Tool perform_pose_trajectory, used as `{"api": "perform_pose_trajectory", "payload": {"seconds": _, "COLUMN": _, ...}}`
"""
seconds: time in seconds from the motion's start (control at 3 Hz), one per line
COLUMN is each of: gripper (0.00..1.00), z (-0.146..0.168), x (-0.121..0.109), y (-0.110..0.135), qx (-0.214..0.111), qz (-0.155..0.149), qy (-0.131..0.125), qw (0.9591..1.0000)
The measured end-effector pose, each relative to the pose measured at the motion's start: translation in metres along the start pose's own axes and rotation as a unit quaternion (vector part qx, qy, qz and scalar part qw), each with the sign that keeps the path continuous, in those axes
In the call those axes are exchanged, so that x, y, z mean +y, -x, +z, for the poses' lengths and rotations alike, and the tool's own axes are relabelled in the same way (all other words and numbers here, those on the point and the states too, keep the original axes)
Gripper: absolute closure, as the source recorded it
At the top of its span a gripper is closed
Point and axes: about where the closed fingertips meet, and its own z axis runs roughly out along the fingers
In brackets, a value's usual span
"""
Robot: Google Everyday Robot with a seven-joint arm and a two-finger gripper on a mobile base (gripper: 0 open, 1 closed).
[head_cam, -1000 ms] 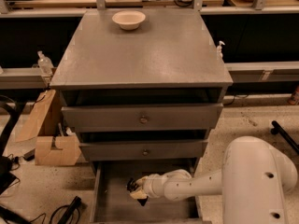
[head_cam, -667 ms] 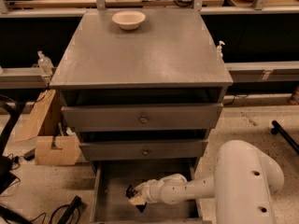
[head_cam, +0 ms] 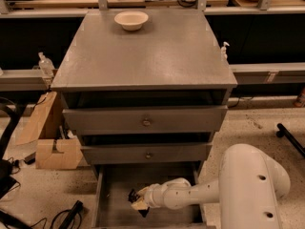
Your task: Place rxbar chocolate into bottom drawer
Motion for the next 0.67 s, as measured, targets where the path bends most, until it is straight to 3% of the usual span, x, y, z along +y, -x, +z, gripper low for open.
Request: {"api": "perform_pose_trajectory", "payload": {"seconds": 0.67, "gripper": 0.11, "z": 0.0020, "x": 0.0022, "y": 0.0006, "qx": 0.000, "qz": 0.000, "qy": 0.002, "qw": 1.0000}}
